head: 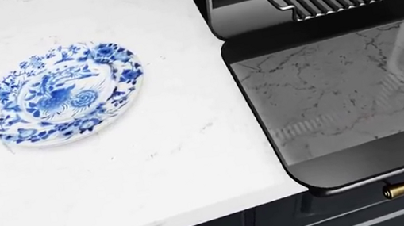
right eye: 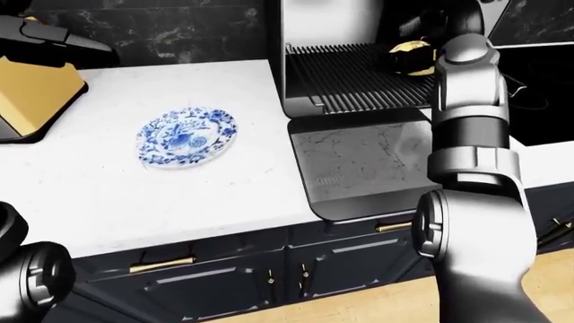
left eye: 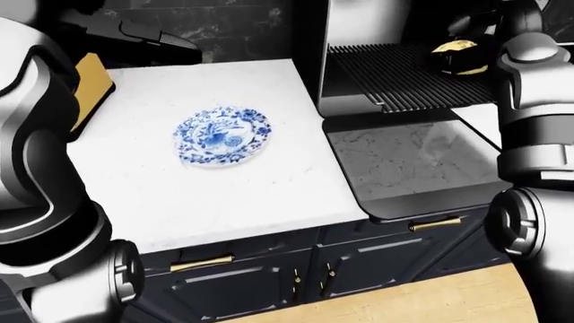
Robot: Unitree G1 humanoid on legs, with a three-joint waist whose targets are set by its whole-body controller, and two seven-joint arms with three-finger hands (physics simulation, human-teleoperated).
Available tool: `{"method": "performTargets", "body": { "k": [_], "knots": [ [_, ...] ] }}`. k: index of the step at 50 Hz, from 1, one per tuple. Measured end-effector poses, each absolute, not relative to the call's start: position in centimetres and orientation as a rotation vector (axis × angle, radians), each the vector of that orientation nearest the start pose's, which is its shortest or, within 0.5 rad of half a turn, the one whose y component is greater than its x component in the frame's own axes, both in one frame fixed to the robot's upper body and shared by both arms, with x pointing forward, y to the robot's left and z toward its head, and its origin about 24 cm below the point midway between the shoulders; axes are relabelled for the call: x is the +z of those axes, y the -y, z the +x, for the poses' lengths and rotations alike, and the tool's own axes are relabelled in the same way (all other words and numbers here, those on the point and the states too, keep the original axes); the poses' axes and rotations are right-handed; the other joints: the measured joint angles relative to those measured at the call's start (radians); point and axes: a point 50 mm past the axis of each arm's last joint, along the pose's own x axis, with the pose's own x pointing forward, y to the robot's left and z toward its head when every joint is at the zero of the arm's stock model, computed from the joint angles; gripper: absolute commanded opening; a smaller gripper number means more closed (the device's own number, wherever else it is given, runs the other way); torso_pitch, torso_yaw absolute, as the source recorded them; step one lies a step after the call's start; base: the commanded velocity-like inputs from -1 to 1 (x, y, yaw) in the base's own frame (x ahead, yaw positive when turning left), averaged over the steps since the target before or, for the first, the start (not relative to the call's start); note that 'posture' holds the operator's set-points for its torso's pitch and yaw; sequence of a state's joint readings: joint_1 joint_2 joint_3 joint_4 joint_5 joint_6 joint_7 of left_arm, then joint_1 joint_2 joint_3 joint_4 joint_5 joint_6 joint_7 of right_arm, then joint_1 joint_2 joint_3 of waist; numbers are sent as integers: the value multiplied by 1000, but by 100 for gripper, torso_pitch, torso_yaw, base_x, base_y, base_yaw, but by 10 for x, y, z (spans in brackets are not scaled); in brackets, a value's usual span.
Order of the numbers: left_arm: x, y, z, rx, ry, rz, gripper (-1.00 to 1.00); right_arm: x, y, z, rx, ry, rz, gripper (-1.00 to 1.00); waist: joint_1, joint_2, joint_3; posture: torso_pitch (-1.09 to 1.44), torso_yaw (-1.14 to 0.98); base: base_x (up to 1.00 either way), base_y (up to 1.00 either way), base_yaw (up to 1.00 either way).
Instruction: Pick the scone from the rack and place it on the plate on the counter.
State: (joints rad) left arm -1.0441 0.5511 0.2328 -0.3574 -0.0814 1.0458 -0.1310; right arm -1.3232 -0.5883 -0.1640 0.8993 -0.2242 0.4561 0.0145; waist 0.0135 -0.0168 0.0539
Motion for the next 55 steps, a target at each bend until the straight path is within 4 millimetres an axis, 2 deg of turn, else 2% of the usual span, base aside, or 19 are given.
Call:
{"method": "performTargets", "body": {
  "k": [22,40,55],
  "knots": [
    [361,-206,288,91,405,274,100,316,281,384,-422,-3,-401,-100,6,3,17,0,0,0,0,0],
    [360,-205,290,87,405,273,100,336,281,359,-425,51,-398,-100,5,5,18,0,0,0,0,0],
    [359,-203,290,76,406,259,100,379,249,304,-339,200,-383,-100,4,7,22,0,0,0,0,0]
  ]
}}
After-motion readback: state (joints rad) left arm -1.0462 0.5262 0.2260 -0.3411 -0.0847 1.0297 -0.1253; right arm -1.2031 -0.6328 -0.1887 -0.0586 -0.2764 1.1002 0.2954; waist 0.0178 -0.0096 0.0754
